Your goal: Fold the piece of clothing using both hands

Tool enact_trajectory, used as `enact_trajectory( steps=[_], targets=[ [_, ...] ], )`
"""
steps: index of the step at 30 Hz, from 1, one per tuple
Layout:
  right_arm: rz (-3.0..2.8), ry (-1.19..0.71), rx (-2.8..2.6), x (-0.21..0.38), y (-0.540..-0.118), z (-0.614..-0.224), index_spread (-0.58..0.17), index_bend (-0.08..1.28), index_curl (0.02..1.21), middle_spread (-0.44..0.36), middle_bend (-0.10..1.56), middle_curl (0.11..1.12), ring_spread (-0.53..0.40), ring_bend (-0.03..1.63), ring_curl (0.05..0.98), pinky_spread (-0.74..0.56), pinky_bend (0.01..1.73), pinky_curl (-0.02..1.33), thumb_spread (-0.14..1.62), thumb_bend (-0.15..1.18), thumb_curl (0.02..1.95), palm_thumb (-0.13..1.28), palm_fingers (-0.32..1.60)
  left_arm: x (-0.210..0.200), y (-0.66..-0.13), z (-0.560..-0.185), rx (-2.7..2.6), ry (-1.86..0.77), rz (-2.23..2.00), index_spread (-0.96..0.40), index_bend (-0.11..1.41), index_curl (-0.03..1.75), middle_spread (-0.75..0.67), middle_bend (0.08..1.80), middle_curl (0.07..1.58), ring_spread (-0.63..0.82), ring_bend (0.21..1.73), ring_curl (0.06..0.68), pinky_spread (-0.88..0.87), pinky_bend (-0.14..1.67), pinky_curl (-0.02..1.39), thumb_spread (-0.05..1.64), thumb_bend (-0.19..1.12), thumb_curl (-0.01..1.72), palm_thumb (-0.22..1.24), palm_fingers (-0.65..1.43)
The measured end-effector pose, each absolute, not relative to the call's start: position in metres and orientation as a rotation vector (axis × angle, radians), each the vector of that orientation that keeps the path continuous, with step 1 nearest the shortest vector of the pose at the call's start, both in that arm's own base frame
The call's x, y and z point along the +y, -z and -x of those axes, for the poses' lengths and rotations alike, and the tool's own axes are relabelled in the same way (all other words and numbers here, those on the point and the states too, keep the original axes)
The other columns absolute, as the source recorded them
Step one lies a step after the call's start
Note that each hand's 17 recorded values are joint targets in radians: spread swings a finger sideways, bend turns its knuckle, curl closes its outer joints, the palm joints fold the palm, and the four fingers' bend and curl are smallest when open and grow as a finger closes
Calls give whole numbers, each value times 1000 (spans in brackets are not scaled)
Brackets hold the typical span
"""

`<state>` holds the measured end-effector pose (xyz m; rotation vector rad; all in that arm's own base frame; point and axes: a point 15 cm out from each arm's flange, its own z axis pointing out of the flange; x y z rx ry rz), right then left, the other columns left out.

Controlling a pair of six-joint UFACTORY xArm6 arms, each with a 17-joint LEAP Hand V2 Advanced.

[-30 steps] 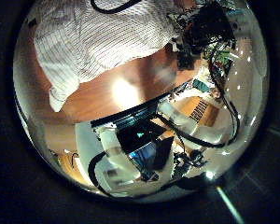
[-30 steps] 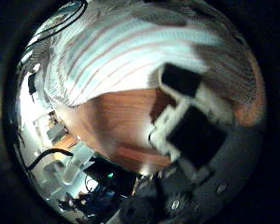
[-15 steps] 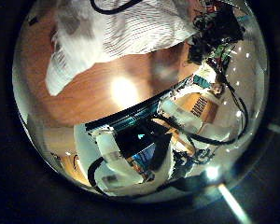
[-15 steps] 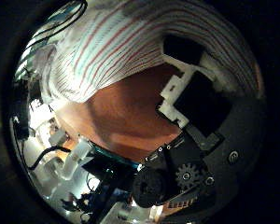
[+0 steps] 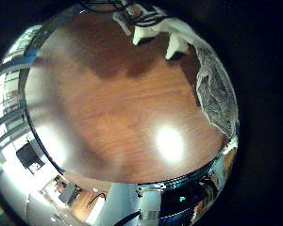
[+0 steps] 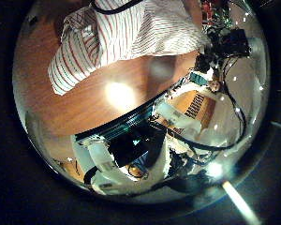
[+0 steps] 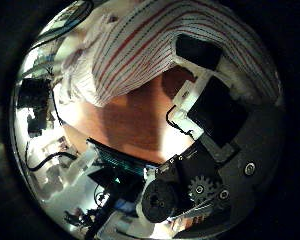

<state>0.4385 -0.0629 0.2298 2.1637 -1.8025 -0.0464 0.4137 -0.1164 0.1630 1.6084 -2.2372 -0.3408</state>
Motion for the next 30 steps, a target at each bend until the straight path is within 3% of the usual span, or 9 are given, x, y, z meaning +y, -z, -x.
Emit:
enact_trajectory(
  steps=[8, 16, 20, 30],
  targets=[
    [-2292, -97, -1753, -24, -279, -444, -435, 730, 1011, -217, 1077, 872, -226, 1309, 624, -324, 1264, 593, 1218, -15, 504, 902, 1049, -109, -165, -415, -2221, 330, -1628, -28, 185, 353, 265, 173, 286, 450, 640, 207, 519, 366, 298, 1152, -18, 253, 55, 58],
    [-2485, -212, -1513, 69, -304, -442, -443, 695, 1040, -225, 1073, 881, -236, 1295, 628, -328, 1242, 608, 1227, -16, 499, 870, 1063, -89, -175, -410, -2184, 291, -1655, -35, 195, 370, 257, 170, 278, 435, 635, 205, 523, 352, 298, 1156, -18, 252, 56, 80],
    [-2540, -325, -1320, 117, -309, -445, -446, 689, 1050, -223, 1067, 882, -243, 1283, 627, -337, 1233, 613, 1223, -14, 499, 863, 1074, -59, -196, -406, -2148, 232, -1725, -37, 187, 373, 201, 221, 302, 363, 642, 205, 505, 308, 285, 1151, -19, 252, 54, 171],
    [-2582, -305, -1091, 215, -250, -472, -454, 667, 1061, -224, 1056, 882, -246, 1268, 629, -351, 1214, 619, 1223, -16, 487, 868, 1082, 30, -225, -373, -2015, 155, -1901, -60, 191, 387, -14, 598, 477, 143, 622, 207, 459, 173, 245, 1173, -13, 273, 123, 351]
  ],
)
